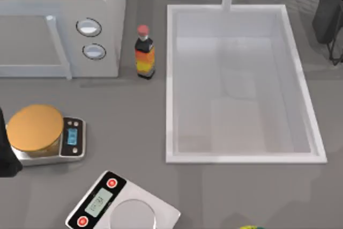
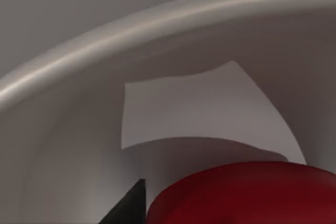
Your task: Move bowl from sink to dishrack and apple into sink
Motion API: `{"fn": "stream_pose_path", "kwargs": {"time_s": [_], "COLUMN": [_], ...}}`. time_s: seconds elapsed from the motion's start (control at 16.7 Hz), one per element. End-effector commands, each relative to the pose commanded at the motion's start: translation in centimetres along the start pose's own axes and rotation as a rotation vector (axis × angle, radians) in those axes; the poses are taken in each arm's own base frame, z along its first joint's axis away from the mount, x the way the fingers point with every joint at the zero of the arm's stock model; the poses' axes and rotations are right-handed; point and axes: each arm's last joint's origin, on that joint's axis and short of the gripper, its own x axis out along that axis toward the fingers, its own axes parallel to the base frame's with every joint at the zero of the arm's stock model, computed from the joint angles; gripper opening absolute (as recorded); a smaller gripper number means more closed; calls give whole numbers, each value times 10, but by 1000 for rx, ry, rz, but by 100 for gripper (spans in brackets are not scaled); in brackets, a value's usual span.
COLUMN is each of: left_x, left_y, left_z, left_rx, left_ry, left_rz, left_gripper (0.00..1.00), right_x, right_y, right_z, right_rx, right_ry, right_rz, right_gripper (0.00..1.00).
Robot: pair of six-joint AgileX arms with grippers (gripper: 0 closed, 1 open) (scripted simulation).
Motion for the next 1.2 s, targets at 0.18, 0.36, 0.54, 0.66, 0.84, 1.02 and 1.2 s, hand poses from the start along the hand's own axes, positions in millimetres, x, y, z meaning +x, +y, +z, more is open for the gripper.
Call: {"fn": "stream_pose_path", "kwargs": {"time_s": [0.18, 0.36, 0.54, 0.66, 0.84, 1.02, 1.2], "left_x": [0, 0, 0, 0, 0, 0, 0], "left_y": [0, 0, 0, 0, 0, 0, 0], "left_z": [0, 0, 0, 0, 0, 0, 0], "left_rx": [0, 0, 0, 0, 0, 0, 0], "left_ry": [0, 0, 0, 0, 0, 0, 0], "left_rz": [0, 0, 0, 0, 0, 0, 0], "left_gripper": [100, 100, 100, 100, 100, 100, 100], "right_x": [0, 0, -31, -34, -52, -80, -109], "right_y": [0, 0, -1, -1, -2, -3, -2], "right_z": [0, 0, 11, 11, 14, 16, 14], "right_rx": [0, 0, 30, 30, 29, 29, 29], "right_ry": [0, 0, -96, -96, -94, -96, -98], "right_rz": [0, 0, -16, -16, -16, -17, -17], "right_gripper": [0, 0, 0, 0, 0, 0, 0]}}
